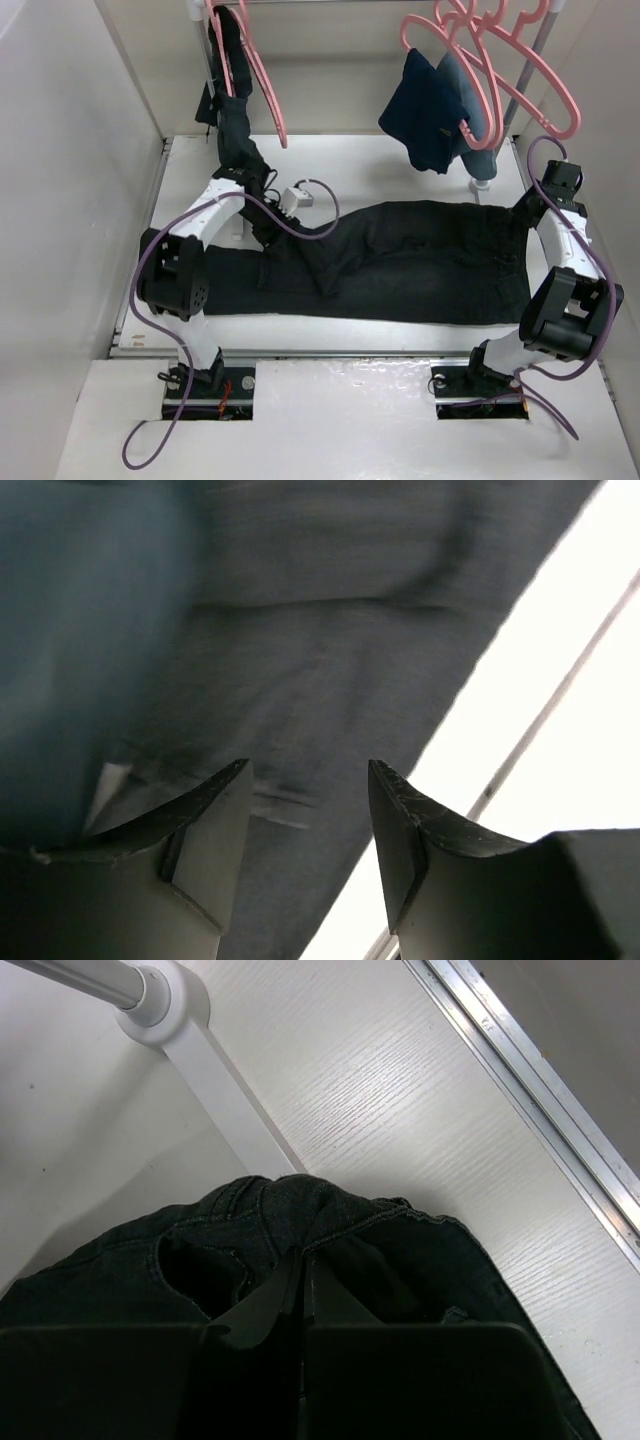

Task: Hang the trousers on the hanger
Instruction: Flatten out the trousers at the center of the board.

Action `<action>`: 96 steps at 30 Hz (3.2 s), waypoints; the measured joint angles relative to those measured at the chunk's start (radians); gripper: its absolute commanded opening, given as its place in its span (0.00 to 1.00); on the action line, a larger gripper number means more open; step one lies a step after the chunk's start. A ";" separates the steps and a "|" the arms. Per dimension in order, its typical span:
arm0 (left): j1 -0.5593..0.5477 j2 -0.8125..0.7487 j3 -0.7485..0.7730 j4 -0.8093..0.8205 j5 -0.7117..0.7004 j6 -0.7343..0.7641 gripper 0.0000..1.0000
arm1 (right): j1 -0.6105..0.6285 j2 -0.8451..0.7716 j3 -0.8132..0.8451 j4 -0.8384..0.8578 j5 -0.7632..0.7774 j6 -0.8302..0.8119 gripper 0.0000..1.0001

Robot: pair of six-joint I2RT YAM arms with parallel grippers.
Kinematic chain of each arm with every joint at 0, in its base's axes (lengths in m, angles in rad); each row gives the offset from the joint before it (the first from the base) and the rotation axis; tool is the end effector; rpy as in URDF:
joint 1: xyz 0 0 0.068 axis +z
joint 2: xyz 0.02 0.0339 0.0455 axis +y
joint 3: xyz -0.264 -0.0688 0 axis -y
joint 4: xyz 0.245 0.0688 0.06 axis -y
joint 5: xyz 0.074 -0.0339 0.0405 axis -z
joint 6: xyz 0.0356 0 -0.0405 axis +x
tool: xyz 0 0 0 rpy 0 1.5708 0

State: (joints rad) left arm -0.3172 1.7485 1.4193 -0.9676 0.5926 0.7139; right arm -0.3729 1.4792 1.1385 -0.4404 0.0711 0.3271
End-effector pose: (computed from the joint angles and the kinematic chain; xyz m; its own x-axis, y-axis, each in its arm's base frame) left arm 0.3225 -0.1268 0.2512 -0.4279 0.7121 -0.5566 0.9030 0.3634 -0.2292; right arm 0.3014 -0.1206 0.2740 -0.4891 0.5355 -0.6886 0.5993 0.7799 0.1808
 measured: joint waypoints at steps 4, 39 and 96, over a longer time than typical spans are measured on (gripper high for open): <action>0.110 0.073 0.003 0.067 0.010 -0.071 0.51 | 0.000 0.000 0.005 -0.001 0.000 -0.002 0.00; 0.068 0.320 0.334 0.328 -0.251 -0.208 0.76 | 0.000 -0.023 -0.009 -0.002 0.001 -0.018 0.00; 0.134 -0.663 -0.429 0.135 -0.516 0.087 0.00 | -0.110 -0.043 0.002 0.031 -0.295 0.069 0.00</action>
State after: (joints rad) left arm -0.1837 1.0855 0.9901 -0.8322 0.0769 0.8009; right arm -0.4831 1.4361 1.1404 -0.4091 -0.2237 0.3958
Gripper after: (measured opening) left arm 0.048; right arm 0.020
